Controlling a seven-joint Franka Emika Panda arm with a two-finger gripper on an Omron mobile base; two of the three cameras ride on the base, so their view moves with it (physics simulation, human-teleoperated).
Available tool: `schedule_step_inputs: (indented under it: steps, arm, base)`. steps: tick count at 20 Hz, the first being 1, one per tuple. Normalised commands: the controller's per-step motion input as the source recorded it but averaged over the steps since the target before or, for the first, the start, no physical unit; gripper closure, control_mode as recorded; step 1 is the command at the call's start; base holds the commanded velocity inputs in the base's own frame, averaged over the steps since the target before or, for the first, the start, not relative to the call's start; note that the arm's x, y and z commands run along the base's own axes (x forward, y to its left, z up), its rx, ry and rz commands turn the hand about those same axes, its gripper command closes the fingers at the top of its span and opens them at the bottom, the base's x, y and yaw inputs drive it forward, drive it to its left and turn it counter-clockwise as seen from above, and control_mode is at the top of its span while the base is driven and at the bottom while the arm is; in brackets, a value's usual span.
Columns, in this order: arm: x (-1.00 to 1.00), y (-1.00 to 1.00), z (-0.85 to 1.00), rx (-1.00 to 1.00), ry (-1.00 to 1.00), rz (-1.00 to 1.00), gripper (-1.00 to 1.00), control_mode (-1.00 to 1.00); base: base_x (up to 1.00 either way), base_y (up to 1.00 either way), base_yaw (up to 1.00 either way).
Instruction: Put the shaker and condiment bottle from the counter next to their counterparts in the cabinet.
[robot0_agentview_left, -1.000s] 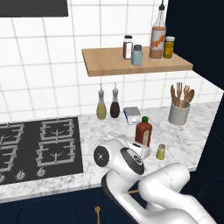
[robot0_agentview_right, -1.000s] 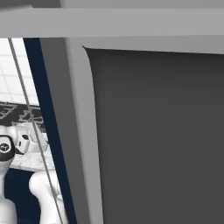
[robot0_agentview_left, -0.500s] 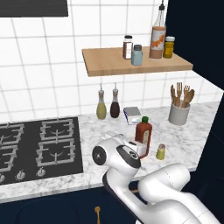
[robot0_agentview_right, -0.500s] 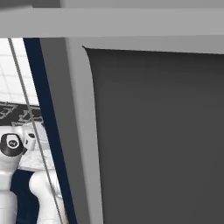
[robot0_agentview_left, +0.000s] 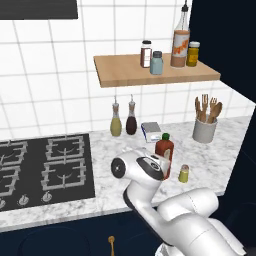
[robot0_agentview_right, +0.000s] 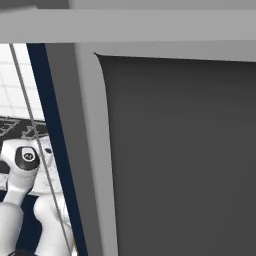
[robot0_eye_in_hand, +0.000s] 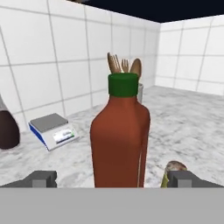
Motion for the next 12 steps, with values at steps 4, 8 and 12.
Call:
schedule_step_inputs:
  steps: [4, 8, 12]
  arm:
    - [0.02, -0.21, -0.1, 0.0, 0.0, -0.05, -1.0, -1.0]
    - [0.11, -0.19, -0.08, 0.0, 0.0, -0.05, -1.0, -1.0]
    - [0.06, -0.14, -0.09, 0.0, 0.0, -0.04, -1.0, -1.0]
  base:
    - [0.0, 0.0, 0.0]
    - [0.0, 0.0, 0.0]
    - [0.0, 0.0, 0.0]
